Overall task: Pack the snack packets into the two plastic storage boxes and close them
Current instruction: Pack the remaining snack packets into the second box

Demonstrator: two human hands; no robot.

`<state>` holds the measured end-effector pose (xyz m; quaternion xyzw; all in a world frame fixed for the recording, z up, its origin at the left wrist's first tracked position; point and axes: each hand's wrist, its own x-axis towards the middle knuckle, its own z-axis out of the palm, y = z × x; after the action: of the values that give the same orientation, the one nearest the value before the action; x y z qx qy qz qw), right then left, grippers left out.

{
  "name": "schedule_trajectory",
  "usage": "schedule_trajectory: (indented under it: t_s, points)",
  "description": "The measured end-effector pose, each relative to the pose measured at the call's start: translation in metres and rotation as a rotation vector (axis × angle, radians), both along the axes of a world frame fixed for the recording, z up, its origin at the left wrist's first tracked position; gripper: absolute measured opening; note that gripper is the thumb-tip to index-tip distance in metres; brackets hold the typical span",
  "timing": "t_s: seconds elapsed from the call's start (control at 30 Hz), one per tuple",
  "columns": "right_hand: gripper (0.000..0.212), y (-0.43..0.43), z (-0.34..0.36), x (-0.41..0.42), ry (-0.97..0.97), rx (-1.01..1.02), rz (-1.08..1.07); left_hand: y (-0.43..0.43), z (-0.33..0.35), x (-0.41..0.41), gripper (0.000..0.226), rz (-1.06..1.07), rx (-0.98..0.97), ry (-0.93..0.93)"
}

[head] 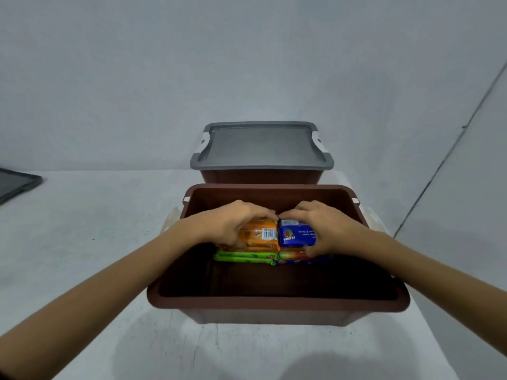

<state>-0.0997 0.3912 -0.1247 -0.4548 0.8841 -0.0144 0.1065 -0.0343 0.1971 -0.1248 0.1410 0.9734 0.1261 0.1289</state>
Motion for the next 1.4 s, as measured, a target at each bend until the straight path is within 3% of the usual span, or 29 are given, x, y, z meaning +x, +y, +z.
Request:
schedule_trajectory:
  t_s: [0.17,0.43,0.6,0.83,0.97,1.13,1.4]
  points:
    - [0.068,0.002,0.0,0.005,0.095,-0.07,-0.035,0.006,0.0,-0.003,0.074,-0.054,-0.217,0.144]
    - [0.064,-0.001,0.001,0.0,0.065,0.031,-0.024,0.004,-0.005,-0.002,0.065,0.02,-0.127,0.206]
    - [0.06,0.003,0.0,-0.004,0.01,-0.044,-0.043,0.001,-0.003,-0.003,0.062,0.015,-0.111,0.193]
    - [0.025,-0.017,0.023,-0.002,-0.116,-0.449,-0.046,-0.02,0.021,0.014,0.025,0.198,0.383,0.395]
    - [0.027,-0.071,0.049,0.014,-0.089,-0.546,0.088,-0.068,0.044,0.045,0.018,0.331,0.478,0.533]
    - [0.03,-0.172,0.064,0.051,-0.125,-0.557,0.3,-0.152,0.052,0.111,0.015,0.57,0.382,0.644]
    - [0.034,-0.349,0.046,0.137,-0.237,-0.51,0.57,-0.285,0.032,0.246,0.019,1.031,0.165,0.65]
